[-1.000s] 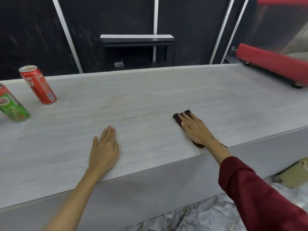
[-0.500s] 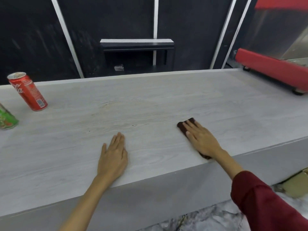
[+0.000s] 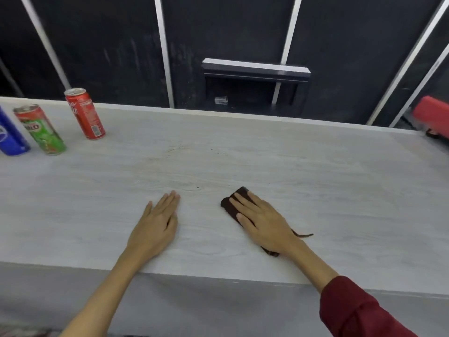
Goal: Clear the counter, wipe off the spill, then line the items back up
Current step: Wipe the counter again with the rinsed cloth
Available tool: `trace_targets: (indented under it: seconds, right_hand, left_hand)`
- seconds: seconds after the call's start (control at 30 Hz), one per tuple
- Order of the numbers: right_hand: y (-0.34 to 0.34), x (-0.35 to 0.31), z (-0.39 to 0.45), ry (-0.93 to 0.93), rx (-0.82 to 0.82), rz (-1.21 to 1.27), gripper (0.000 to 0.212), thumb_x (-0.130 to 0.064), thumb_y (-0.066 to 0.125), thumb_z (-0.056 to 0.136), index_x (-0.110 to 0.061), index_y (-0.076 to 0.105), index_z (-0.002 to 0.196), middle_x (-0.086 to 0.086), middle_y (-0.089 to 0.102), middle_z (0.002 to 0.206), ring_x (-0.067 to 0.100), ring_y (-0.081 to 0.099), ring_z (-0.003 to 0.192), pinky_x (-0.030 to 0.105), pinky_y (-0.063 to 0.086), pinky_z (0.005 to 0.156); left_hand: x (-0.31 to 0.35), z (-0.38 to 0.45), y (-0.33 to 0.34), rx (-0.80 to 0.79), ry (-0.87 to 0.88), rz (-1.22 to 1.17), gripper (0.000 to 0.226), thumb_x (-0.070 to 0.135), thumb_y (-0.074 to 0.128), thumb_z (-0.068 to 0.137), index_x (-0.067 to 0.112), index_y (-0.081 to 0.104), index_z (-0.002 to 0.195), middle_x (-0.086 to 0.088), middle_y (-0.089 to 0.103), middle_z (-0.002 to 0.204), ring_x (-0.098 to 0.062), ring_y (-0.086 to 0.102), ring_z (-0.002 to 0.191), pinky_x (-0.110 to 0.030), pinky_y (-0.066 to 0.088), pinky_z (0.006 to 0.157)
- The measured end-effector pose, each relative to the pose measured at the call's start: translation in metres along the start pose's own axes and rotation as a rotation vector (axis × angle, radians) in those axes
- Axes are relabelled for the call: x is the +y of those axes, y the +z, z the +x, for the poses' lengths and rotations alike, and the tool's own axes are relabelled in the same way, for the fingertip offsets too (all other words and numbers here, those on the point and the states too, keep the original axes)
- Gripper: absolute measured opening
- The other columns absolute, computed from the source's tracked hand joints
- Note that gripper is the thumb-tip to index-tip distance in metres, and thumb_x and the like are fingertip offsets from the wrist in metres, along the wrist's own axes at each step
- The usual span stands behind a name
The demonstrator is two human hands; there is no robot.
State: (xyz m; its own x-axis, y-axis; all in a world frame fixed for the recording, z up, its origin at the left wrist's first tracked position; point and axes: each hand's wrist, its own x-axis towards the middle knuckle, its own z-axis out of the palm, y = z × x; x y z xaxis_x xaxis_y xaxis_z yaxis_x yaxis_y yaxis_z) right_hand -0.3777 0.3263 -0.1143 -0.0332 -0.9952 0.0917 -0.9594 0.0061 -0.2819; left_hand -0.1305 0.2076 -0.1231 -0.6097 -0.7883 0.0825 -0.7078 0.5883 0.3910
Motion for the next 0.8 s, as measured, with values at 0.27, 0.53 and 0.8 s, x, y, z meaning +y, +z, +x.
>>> trace_targets:
  seconds: [0.27, 0.53, 0.8]
  right_hand:
    - [-0.015, 0.067, 0.084, 0.379, 0.05, -0.076, 0.049, -0.036, 0.02, 0.1, -0.023, 0.016, 0.147, -0.002, 0.015, 0.157, 0.028, 0.009, 0.145, 0.044, 0.013, 0.117]
    - [0.009, -0.028, 0.056, -0.088, -0.052, -0.013, 0.058, -0.053, 0.008, 0.092, -0.032, 0.012, 0.146, -0.016, 0.006, 0.154, 0.009, -0.002, 0.144, 0.029, 0.003, 0.117]
    - [-0.007, 0.053, 0.098, 0.263, 0.089, -0.079, 0.058, -0.044, 0.013, 0.096, -0.017, 0.022, 0.146, 0.003, 0.022, 0.155, 0.026, 0.014, 0.145, 0.039, 0.013, 0.117]
  left_hand:
    - [0.002, 0.002, -0.002, -0.008, -0.021, 0.025, 0.062, 0.039, 0.007, 0.086, 0.027, 0.008, 0.147, 0.022, -0.003, 0.146, 0.009, -0.003, 0.134, -0.025, -0.007, 0.114]
    - [0.001, 0.002, -0.002, 0.019, 0.002, 0.011, 0.074, 0.049, -0.003, 0.077, 0.027, 0.01, 0.147, 0.021, -0.002, 0.147, 0.008, -0.002, 0.136, -0.024, -0.005, 0.114]
    - [-0.015, 0.005, -0.013, -0.001, 0.014, -0.034, 0.058, 0.041, 0.012, 0.09, 0.027, 0.014, 0.147, 0.019, 0.005, 0.151, 0.006, -0.001, 0.139, -0.023, -0.002, 0.115]
